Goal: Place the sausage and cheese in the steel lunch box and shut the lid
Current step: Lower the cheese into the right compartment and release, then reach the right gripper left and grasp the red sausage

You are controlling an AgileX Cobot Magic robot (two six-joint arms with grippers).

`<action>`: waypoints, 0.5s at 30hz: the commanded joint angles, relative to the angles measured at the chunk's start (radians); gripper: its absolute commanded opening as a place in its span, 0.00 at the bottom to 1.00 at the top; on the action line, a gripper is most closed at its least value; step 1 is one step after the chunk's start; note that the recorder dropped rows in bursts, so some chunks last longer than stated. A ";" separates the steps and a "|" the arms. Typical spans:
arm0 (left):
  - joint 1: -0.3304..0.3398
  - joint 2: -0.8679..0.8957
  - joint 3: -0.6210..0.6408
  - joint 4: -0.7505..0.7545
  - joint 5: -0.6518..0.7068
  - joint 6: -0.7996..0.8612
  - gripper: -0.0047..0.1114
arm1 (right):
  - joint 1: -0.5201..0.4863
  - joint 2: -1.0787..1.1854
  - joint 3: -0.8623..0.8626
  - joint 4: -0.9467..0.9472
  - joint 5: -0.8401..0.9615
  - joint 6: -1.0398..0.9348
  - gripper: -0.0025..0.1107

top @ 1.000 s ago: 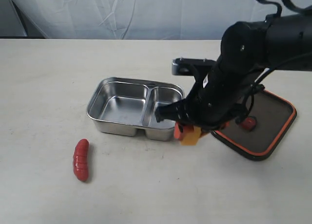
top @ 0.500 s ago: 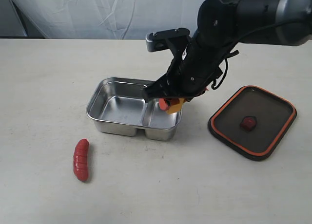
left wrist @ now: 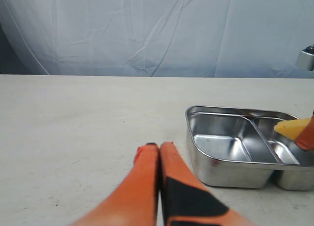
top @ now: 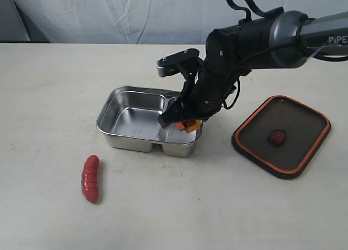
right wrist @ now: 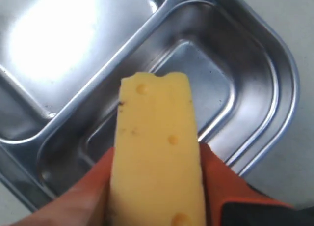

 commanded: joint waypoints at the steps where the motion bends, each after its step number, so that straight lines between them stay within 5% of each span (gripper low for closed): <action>1: 0.004 -0.005 0.005 -0.001 -0.005 0.001 0.04 | -0.002 -0.001 -0.007 0.017 -0.019 0.008 0.53; 10: 0.004 -0.005 0.005 -0.001 -0.005 0.001 0.04 | 0.003 -0.093 -0.007 0.182 -0.006 0.012 0.58; 15: 0.004 -0.005 0.005 -0.001 -0.005 0.001 0.04 | 0.122 -0.138 -0.007 0.309 0.003 -0.022 0.58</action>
